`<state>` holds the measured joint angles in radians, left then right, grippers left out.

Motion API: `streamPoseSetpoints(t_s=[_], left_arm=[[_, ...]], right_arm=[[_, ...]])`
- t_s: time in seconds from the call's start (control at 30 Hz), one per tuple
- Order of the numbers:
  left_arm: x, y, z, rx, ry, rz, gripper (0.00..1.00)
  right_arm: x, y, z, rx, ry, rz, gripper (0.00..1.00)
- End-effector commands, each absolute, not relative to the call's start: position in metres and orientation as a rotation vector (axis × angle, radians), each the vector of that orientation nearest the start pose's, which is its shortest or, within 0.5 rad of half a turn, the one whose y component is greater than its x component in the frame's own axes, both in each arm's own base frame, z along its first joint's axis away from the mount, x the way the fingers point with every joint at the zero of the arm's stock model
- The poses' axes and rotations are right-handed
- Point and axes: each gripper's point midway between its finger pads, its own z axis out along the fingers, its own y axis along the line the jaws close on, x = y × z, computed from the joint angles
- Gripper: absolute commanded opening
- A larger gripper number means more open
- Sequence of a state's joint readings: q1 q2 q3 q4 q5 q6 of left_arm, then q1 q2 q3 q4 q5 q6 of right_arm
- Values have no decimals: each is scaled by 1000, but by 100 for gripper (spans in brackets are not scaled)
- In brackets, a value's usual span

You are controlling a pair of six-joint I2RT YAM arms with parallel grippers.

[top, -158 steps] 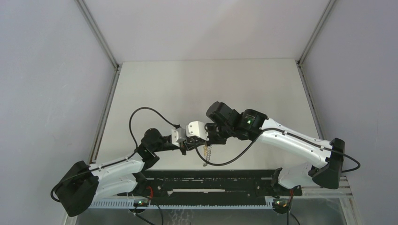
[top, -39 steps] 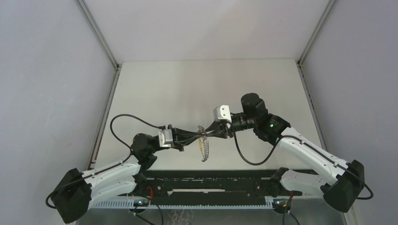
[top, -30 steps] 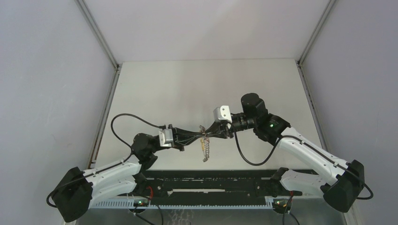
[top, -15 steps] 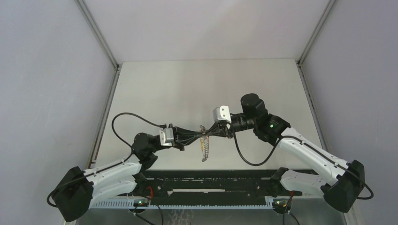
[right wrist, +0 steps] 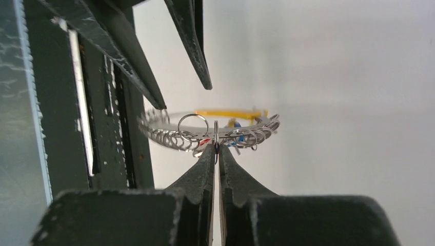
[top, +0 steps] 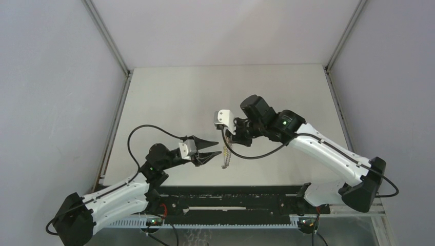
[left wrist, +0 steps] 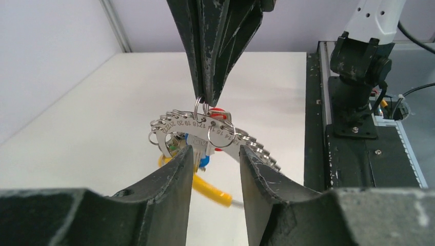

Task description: Put the keys on the keyring

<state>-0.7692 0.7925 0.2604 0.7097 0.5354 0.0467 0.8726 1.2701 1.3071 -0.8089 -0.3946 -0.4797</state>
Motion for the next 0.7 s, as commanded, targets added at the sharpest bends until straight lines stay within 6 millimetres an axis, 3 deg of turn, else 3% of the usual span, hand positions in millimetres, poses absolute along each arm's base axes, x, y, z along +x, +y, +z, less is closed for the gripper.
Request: streamPoseSetpoints(t_s=[0.0, 0.43, 0.67], left_arm=[[167, -275, 231, 965, 1121, -927, 44], [164, -289, 238, 920, 1034, -1052, 43], [160, -296, 241, 940, 1001, -1103, 36]], right_arm=[[182, 269, 230, -1700, 1838, 452, 0], [169, 282, 238, -1876, 1774, 411, 0], [168, 284, 235, -1916, 1772, 394, 0]])
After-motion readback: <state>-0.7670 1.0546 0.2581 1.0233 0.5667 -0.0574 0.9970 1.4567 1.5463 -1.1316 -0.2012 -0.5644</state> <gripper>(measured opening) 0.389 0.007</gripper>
